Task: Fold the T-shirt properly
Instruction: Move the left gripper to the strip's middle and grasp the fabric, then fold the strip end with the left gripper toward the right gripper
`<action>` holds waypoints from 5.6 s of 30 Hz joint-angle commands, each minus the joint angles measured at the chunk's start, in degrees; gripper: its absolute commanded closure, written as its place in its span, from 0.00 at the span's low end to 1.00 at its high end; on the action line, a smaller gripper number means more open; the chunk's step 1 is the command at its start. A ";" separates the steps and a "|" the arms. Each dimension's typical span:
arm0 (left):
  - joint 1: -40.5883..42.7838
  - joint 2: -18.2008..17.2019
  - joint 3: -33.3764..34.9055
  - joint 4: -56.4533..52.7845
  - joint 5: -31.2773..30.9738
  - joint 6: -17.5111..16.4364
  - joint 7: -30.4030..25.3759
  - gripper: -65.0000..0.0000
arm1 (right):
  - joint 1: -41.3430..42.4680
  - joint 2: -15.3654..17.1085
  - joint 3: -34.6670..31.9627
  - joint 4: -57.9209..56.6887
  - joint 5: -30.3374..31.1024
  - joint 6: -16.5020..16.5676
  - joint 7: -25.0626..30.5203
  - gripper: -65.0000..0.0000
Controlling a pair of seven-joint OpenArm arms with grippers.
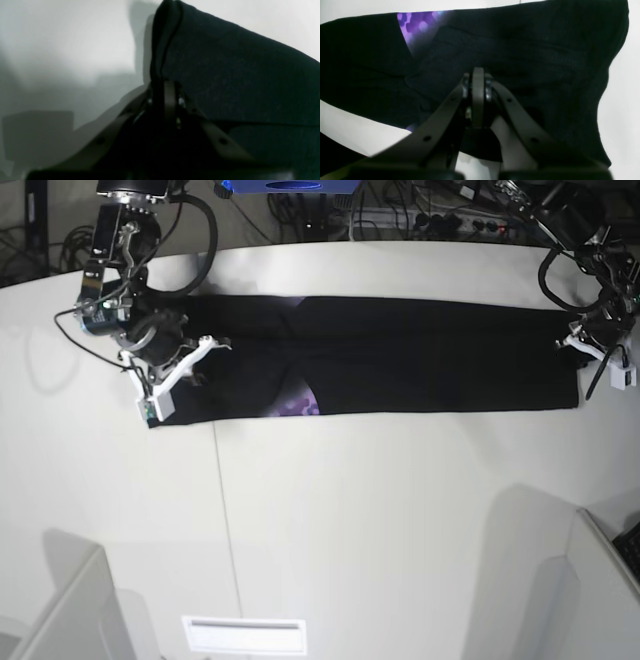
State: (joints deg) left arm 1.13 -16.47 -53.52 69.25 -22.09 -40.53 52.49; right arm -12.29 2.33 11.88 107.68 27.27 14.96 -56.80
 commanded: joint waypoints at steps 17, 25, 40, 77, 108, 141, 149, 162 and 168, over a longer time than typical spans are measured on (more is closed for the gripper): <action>12.11 4.65 0.64 30.48 3.23 0.53 -3.39 1.00 | -0.23 0.18 0.21 1.29 0.82 0.12 1.10 1.00; 16.32 9.39 10.13 40.06 3.05 0.53 -3.39 1.00 | -0.23 0.18 0.38 1.29 0.82 0.12 1.10 1.00; 16.06 10.71 24.81 40.42 2.61 3.04 -3.39 1.00 | 0.03 0.18 0.65 1.29 0.82 0.12 1.10 1.00; 15.62 14.40 37.74 40.86 2.61 6.47 1.01 1.00 | 1.53 0.35 0.65 1.03 0.82 0.12 1.02 1.00; 13.69 16.07 42.04 40.42 2.70 6.47 1.18 1.00 | 1.53 0.35 0.65 1.03 0.82 0.12 1.02 1.00; 14.57 8.78 4.59 39.19 2.79 0.53 0.92 1.00 | 4.34 2.02 11.11 -1.08 21.92 0.20 -4.61 0.25; 15.89 4.12 -4.90 28.81 3.14 0.53 0.04 1.00 | 9.35 8.62 12.16 -17.61 23.24 0.03 -6.98 0.33; 18.26 4.56 -4.73 27.58 3.14 0.53 -5.41 1.00 | 6.10 7.21 11.73 -22.18 23.15 -0.06 -5.58 0.44; 18.35 4.56 -4.73 27.58 3.14 0.53 -5.41 1.00 | 5.83 5.63 11.90 -26.32 23.41 -0.06 -5.49 0.44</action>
State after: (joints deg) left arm 19.35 -10.79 -57.93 95.96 -18.41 -39.70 48.18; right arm -6.52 7.66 23.99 81.30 52.84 15.03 -60.86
